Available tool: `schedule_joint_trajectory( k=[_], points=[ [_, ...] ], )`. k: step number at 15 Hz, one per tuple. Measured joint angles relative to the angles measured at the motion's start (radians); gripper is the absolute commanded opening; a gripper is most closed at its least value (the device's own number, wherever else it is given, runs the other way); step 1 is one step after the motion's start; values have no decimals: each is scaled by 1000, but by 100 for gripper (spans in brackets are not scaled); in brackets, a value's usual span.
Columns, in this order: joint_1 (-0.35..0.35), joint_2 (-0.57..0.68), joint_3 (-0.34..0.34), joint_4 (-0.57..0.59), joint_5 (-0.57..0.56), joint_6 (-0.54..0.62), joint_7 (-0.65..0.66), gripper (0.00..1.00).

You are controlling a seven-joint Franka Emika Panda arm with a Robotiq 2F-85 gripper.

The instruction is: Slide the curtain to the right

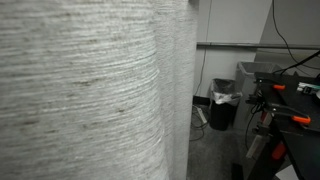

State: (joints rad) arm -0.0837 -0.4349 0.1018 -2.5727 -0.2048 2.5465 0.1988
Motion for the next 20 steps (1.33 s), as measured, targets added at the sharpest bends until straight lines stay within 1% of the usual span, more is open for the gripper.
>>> schedule_joint_trajectory(
  k=[2,3,4,5,8,13,14,20],
  points=[
    [-32,0,-10,0,-22,56,0,98],
    [-48,-1,-16,0,-28,81,0,94],
    [-63,-1,-22,0,-30,103,0,77],
    [-74,-1,-29,1,-30,122,0,67],
    [-88,-5,-41,1,-30,157,0,42],
    [-80,-22,-40,-2,-30,172,-12,5],
    [-78,-25,-39,-3,-30,172,-18,1],
    [-86,-28,-34,-16,-35,190,-36,0]
  ],
)
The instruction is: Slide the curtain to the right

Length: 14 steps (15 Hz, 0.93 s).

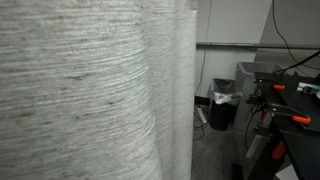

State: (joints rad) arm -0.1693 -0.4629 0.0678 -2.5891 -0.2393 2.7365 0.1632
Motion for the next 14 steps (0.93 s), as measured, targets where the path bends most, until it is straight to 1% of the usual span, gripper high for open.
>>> schedule_joint_trajectory(
  k=[2,4,7,9,12,14],
  points=[
    [-38,11,8,-5,-38,25,10,0],
    [-123,33,25,-4,-118,68,48,0],
    [-327,75,68,21,-317,148,168,0],
    [-471,102,102,60,-467,172,275,0],
    [-674,145,171,135,-673,168,450,0],
    [-774,173,212,184,-797,146,570,0]
  ],
)
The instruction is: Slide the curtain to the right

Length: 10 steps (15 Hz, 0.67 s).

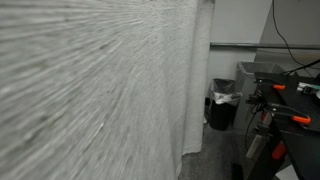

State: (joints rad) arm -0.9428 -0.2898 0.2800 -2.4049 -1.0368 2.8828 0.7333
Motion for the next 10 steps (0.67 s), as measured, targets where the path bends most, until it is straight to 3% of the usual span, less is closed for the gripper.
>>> schedule_joint_trajectory(
  k=[4,9,10],
  points=[
    [-100,55,54,76,-200,-121,204,0],
    [-138,104,61,152,-354,-286,350,0],
    [-116,114,27,166,-384,-324,368,0]
  ],
)
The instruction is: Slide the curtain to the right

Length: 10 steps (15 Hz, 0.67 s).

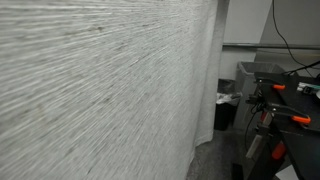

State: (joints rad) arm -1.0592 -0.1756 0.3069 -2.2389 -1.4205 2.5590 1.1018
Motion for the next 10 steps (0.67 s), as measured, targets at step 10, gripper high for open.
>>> schedule_joint_trajectory(
  k=[10],
  points=[
    [307,130,-462,120,-53,-116,16,0]
  ],
)
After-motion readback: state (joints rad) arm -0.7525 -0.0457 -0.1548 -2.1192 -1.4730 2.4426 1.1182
